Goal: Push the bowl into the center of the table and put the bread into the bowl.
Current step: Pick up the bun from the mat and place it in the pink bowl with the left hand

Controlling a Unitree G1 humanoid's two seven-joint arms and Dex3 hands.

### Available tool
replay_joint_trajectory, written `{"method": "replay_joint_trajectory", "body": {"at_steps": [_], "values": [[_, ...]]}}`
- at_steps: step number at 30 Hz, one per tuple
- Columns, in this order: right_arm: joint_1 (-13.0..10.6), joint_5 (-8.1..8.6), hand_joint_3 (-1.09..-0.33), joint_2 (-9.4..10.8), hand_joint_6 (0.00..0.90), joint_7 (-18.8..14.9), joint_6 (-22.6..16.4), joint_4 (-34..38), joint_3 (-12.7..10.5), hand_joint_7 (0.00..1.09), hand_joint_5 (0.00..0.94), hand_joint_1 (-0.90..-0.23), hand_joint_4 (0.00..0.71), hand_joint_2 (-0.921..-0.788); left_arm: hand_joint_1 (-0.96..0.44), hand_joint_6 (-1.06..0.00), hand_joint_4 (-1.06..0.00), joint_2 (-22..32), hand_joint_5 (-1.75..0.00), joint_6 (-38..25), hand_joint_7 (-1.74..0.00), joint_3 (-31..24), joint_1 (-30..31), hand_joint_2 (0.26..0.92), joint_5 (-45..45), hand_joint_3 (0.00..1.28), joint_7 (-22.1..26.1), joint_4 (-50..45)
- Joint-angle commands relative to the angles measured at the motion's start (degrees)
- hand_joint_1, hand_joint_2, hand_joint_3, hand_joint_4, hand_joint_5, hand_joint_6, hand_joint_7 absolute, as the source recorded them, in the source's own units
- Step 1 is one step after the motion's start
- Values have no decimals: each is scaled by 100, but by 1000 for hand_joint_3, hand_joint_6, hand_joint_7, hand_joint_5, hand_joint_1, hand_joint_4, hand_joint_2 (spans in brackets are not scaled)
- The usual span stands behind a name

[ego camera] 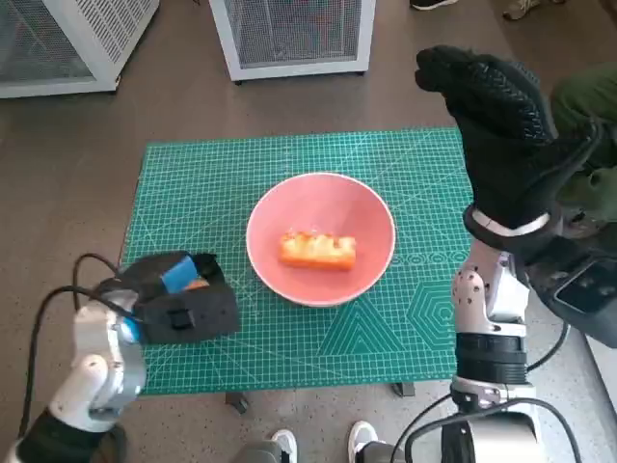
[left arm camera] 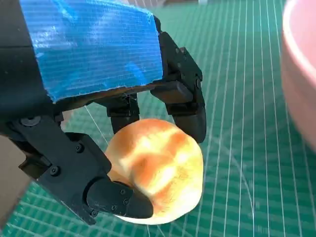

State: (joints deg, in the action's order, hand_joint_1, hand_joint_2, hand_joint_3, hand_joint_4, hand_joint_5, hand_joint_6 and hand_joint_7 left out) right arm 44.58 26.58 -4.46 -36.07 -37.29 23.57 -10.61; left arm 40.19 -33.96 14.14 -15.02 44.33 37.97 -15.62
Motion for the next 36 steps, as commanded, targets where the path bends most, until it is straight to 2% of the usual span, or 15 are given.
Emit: {"method": "replay_joint_trajectory", "body": {"at_steps": [1, 7, 10, 17, 30, 36], "values": [[-27, -71, -694, -18, 224, 0, -11, 70, 19, 380, 0, -652, 285, -921, 3, -778, -718, 138, -1355, -74, -893, -252, -122, 670, -25, 464, 192, -386], [-21, -91, -694, -16, 225, 8, -42, 84, 28, 380, 0, -652, 286, -921, 2, -777, -738, 220, -1309, -232, -910, -587, -420, 677, -36, 439, 456, -937], [-12, -99, -695, -16, 225, 11, -49, 90, 34, 380, 0, -652, 285, -921, 3, -807, -738, 201, -1328, -277, -866, -755, -668, 660, -77, 460, 514, -1221], [-1, -76, -696, -33, 224, -3, -32, 92, 37, 380, 0, -653, 285, -921, 2, -796, -772, 96, -1238, -236, -932, -830, -1196, 654, -95, 452, 524, -1510], [-45, -68, -698, -37, 227, 17, 6, 38, 55, 382, 0, -653, 284, -921, 2, -763, -806, -439, -1107, 239, -1020, -251, -2290, 712, -54, 343, 395, -1306], [-99, -64, -699, -36, 228, 24, 19, -16, 61, 383, 0, -653, 284, -921, 2, -722, -804, -763, -1057, 611, -1078, 42, -2735, 799, -84, 201, 295, -911]]}}
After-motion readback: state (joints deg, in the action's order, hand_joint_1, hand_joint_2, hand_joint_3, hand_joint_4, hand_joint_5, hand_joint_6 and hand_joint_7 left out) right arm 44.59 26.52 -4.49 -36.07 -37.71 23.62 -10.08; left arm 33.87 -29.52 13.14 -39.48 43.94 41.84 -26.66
